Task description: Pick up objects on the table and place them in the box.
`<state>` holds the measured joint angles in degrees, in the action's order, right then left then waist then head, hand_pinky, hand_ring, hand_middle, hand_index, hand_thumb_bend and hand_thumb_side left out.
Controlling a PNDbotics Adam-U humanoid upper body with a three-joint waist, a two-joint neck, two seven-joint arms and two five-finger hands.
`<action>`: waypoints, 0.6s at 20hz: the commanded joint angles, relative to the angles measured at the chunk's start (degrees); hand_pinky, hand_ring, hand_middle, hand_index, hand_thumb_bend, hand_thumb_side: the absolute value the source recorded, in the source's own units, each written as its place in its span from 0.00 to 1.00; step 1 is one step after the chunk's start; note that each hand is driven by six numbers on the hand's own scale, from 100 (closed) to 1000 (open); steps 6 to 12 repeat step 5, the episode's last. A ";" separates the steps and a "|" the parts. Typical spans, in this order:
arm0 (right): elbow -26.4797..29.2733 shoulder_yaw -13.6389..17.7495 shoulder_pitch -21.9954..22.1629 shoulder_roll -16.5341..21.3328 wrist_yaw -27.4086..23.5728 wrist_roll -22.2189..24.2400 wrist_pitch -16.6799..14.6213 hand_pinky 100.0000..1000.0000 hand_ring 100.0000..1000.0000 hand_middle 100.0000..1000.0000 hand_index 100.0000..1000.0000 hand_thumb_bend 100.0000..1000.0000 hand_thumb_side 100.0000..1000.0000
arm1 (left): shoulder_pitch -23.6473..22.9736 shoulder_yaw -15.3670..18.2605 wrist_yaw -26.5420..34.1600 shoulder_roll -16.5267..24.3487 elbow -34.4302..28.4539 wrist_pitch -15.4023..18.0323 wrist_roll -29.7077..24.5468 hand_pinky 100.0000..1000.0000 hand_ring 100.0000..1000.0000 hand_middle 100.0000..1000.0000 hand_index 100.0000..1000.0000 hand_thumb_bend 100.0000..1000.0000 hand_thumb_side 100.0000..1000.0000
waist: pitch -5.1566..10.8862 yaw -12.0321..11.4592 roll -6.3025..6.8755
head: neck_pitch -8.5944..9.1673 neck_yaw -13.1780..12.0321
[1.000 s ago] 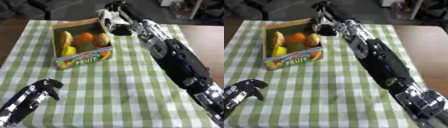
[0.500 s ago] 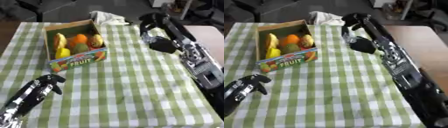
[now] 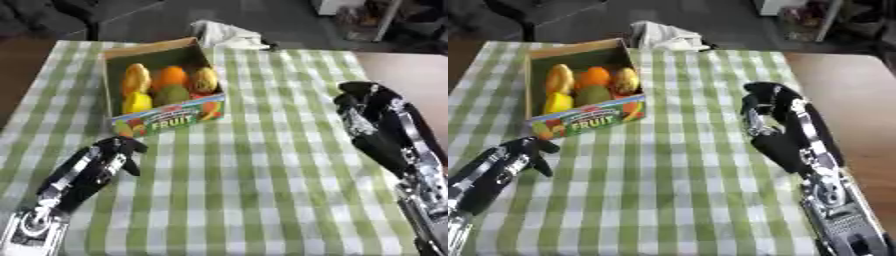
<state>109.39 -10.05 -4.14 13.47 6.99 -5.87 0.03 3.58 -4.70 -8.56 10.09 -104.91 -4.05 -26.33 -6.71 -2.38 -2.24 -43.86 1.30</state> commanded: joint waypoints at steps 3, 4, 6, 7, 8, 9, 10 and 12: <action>-2.50 -1.22 1.53 -1.85 0.20 -0.97 -1.31 0.63 0.67 0.52 0.69 0.00 0.36 | 0.39 -0.46 0.79 0.36 -0.77 0.13 -0.26 0.55 0.45 0.66 0.67 0.00 0.75 | 0.92 0.21 0.52 | -0.26 -0.34; -3.03 -1.58 2.17 -2.07 0.19 -0.92 -1.37 0.63 0.67 0.52 0.69 0.00 0.36 | 0.24 -0.78 0.96 0.32 -0.69 0.12 -0.52 0.55 0.45 0.66 0.68 0.00 0.75 | 1.05 0.26 0.69 | -0.26 -0.34; -3.46 -1.85 2.54 -2.22 0.19 -0.96 -1.40 0.63 0.67 0.52 0.69 0.00 0.36 | 0.17 -1.00 1.09 0.32 -0.63 0.10 -0.70 0.55 0.45 0.66 0.68 0.00 0.75 | 1.13 0.31 0.80 | -0.26 -0.36; -3.46 -1.85 2.54 -2.22 0.19 -0.96 -1.40 0.63 0.67 0.52 0.69 0.00 0.36 | 0.17 -1.00 1.09 0.32 -0.63 0.10 -0.70 0.55 0.45 0.66 0.68 0.00 0.75 | 1.13 0.31 0.80 | -0.26 -0.36; -3.46 -1.85 2.54 -2.22 0.19 -0.96 -1.40 0.63 0.67 0.52 0.69 0.00 0.36 | 0.17 -1.00 1.09 0.32 -0.63 0.10 -0.70 0.55 0.45 0.66 0.68 0.00 0.75 | 1.13 0.31 0.80 | -0.26 -0.36; -3.46 -1.85 2.54 -2.22 0.19 -0.96 -1.40 0.63 0.67 0.52 0.69 0.00 0.36 | 0.17 -1.00 1.09 0.32 -0.63 0.10 -0.70 0.55 0.45 0.66 0.68 0.00 0.75 | 1.13 0.31 0.80 | -0.26 -0.36; -3.46 -1.85 2.54 -2.22 0.19 -0.96 -1.40 0.63 0.67 0.52 0.69 0.00 0.36 | 0.17 -1.00 1.09 0.32 -0.63 0.10 -0.70 0.55 0.45 0.66 0.68 0.00 0.75 | 1.13 0.31 0.80 | -0.26 -0.36; -3.46 -1.85 2.54 -2.22 0.19 -0.96 -1.40 0.63 0.67 0.52 0.69 0.00 0.36 | 0.17 -1.00 1.09 0.32 -0.63 0.10 -0.70 0.55 0.45 0.66 0.68 0.00 0.75 | 1.13 0.31 0.80 | -0.26 -0.36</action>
